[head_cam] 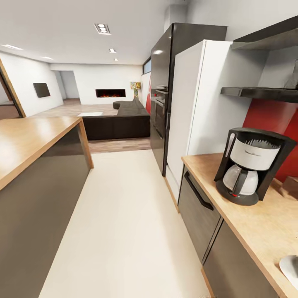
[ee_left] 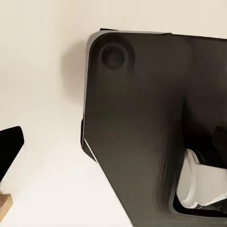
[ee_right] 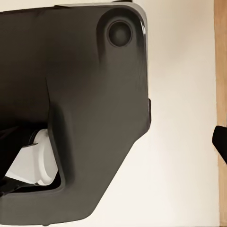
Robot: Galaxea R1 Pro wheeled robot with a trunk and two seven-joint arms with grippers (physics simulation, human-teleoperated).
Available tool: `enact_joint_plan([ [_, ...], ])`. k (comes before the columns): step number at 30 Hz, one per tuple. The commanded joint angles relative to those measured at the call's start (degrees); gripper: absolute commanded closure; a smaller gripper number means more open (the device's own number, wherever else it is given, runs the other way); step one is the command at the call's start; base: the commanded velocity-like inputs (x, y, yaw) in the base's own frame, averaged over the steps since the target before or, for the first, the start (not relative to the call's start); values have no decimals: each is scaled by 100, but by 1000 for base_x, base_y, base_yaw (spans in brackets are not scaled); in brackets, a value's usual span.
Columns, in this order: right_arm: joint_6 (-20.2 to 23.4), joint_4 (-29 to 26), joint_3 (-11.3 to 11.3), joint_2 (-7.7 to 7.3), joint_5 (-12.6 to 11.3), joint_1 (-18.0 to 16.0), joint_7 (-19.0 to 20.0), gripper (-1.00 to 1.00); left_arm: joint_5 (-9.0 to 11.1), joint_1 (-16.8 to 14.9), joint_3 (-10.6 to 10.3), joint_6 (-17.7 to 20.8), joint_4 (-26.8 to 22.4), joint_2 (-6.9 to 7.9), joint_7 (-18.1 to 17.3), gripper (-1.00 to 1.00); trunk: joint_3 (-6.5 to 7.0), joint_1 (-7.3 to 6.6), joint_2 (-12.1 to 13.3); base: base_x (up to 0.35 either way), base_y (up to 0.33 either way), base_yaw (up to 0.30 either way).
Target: Set up a coffee station on the kitchen countertop: keep the coffee maker on the countertop, move the bottle of coffee from the kitchen shelf to the counter next to the coffee maker, place a paper coffee filter on top of the coffee maker, put the saucer next to the coffee maker with the coffee cup on the saucer, and place the electric kettle next to the coffee maker.
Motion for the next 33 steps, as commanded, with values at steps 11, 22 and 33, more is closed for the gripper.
enact_joint_plan([
  [11,-14,-1,4,6,-58,-2,3,-100,38,3,-6,-18,-5,-8,-11,-100,11,3,-10,4,239,-300],
  [22,-14,-2,4,6,-58,-2,3,-100,49,3,-1,-20,-5,1,-11,-100,33,3,-10,156,241,-300],
  [33,-14,1,4,6,-58,-2,3,-100,93,3,73,55,13,-45,8,-100,46,3,-10,44,43,-300],
])
